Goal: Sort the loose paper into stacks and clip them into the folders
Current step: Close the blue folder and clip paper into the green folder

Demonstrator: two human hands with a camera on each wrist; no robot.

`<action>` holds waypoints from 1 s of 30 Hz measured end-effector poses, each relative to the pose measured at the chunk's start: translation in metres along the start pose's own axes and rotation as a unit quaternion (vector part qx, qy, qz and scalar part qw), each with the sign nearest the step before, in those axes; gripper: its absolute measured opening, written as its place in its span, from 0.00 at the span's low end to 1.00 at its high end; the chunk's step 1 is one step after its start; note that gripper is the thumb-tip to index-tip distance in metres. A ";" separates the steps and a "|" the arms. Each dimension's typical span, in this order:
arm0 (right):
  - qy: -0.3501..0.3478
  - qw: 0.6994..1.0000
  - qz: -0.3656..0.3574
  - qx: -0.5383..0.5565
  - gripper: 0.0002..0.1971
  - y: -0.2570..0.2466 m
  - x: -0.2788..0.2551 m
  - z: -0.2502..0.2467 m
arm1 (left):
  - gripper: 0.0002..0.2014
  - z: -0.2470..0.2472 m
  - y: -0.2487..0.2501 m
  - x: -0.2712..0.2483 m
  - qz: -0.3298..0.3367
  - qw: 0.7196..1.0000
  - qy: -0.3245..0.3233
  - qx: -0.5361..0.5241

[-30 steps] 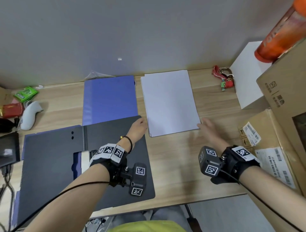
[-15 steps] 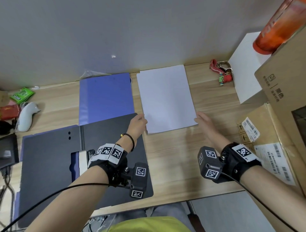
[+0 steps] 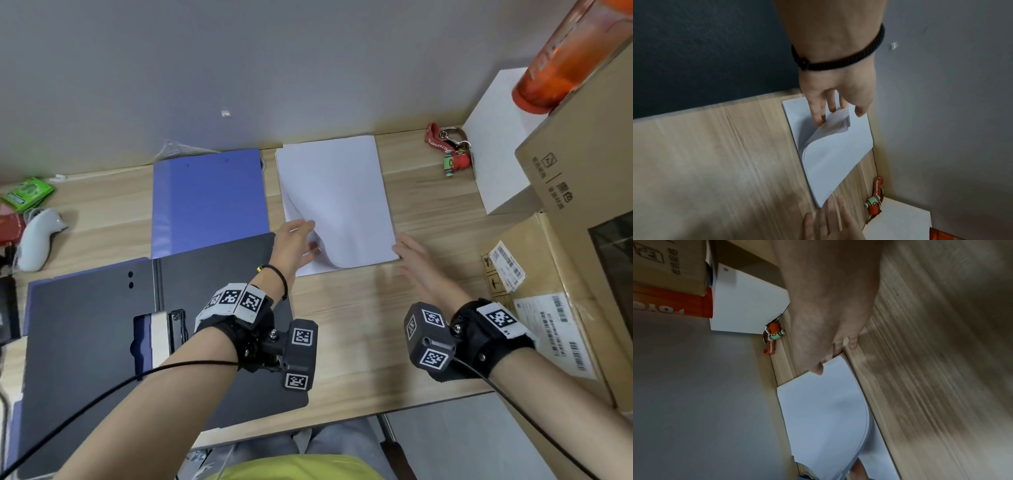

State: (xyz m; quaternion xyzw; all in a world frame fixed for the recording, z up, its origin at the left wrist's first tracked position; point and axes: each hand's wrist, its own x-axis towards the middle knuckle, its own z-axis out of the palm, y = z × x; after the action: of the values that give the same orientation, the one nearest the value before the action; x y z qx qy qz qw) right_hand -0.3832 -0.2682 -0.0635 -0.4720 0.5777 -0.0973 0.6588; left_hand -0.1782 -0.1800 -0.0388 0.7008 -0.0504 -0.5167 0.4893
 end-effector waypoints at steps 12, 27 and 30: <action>0.074 0.997 0.003 0.002 0.18 0.007 -0.001 -0.010 | 0.29 -0.009 0.002 -0.005 0.081 0.995 0.000 0.061; -0.008 0.975 -0.183 0.127 0.15 -0.082 -0.083 0.073 | 0.22 -0.125 0.033 -0.069 0.219 0.965 -0.055 0.136; -0.028 0.962 -0.228 0.145 0.14 -0.110 -0.107 0.111 | 0.24 -0.154 0.054 -0.080 0.275 0.954 -0.016 0.122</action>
State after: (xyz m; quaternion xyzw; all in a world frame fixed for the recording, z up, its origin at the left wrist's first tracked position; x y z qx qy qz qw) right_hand -0.2765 -0.1981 0.0763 -0.4933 0.4159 -0.3146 0.6962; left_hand -0.0719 -0.0643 0.0533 0.7057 -0.3114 -0.3634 0.5225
